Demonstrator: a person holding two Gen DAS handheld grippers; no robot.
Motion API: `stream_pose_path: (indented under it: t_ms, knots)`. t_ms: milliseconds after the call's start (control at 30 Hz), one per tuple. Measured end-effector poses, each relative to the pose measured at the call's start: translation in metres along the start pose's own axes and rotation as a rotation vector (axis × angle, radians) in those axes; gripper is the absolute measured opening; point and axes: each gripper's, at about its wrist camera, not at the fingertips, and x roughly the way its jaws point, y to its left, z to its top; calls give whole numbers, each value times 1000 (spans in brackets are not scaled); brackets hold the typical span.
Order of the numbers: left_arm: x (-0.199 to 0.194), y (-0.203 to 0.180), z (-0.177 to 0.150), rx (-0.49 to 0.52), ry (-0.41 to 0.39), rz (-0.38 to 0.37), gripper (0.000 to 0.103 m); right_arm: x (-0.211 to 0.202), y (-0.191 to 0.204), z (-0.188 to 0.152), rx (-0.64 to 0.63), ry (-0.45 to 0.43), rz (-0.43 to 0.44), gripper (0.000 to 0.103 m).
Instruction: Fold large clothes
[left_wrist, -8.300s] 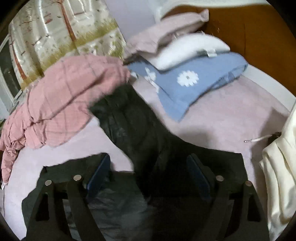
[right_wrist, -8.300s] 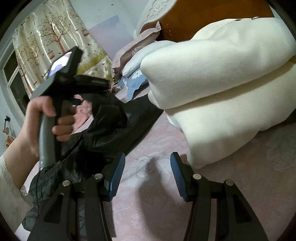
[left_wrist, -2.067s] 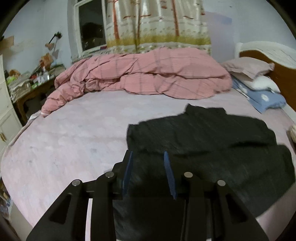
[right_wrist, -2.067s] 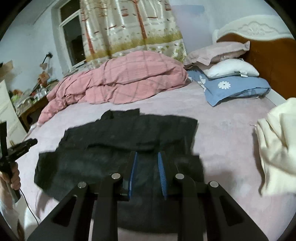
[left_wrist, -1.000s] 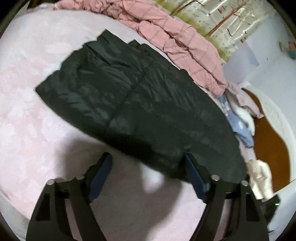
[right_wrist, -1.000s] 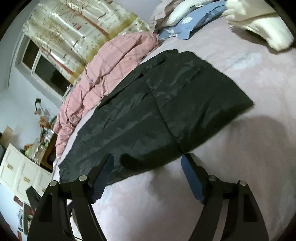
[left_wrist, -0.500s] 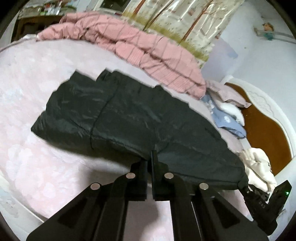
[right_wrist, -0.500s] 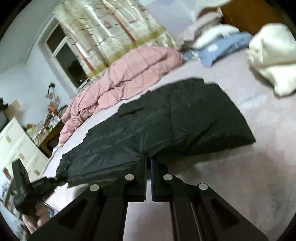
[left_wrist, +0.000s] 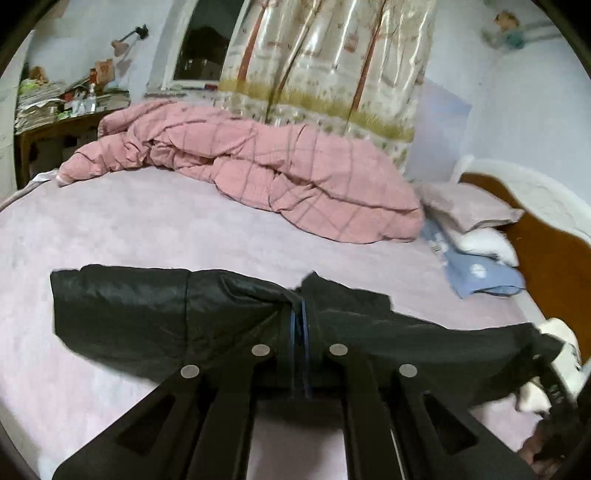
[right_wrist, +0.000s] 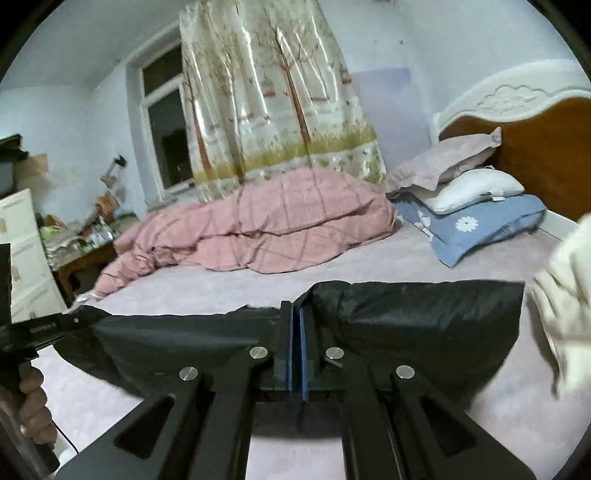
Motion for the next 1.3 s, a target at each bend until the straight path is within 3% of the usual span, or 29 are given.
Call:
stream_pose_path:
  t_ms: [133,267,433,600,700,800,933,967,1000,1033,1067,1100,1167,1233,1300]
  knots:
    - [78,0,34,-3,93,35,4,68,-2,33,-26,37,-62,2]
    - [137,-5,42,78,123,74,9,134,-15,41,-34,106,-119,2]
    - [179,-2,30,129,146,89,19,199,-50,21,29,228,-148,2]
    - [213,13,7,152,219,164,18,223,-75,-5,79,310,-146,2]
    - [225,25,-4,133,239,137,16,237,-85,-13,119,358,-132,2]
    - [229,29,-12,144,225,115,16,250,-82,-19,84,397,-147,2]
    - [215,18,-11,218,215,161,16,255,-70,-23,7,440,-216,3]
    - [200,14,-8,260,171,172,19,249,-66,-20,-25,431,-228,3]
    - [182,11,-5,295,116,177,36,241,-60,-16,-64,413,-238,6]
    - [164,10,-2,319,59,175,58,225,-54,-9,-93,373,-232,11]
    - [145,9,1,333,2,163,64,213,-51,-4,-97,339,-216,19]
    - [124,8,4,349,-59,132,66,193,-47,4,-92,287,-175,25]
    - [94,4,11,389,-125,79,69,172,-41,16,-92,237,-145,55]
    - [79,-4,20,403,-143,93,75,155,-31,27,-95,206,-116,58]
    - [76,-7,26,382,-120,50,78,148,-22,34,-76,207,-47,62]
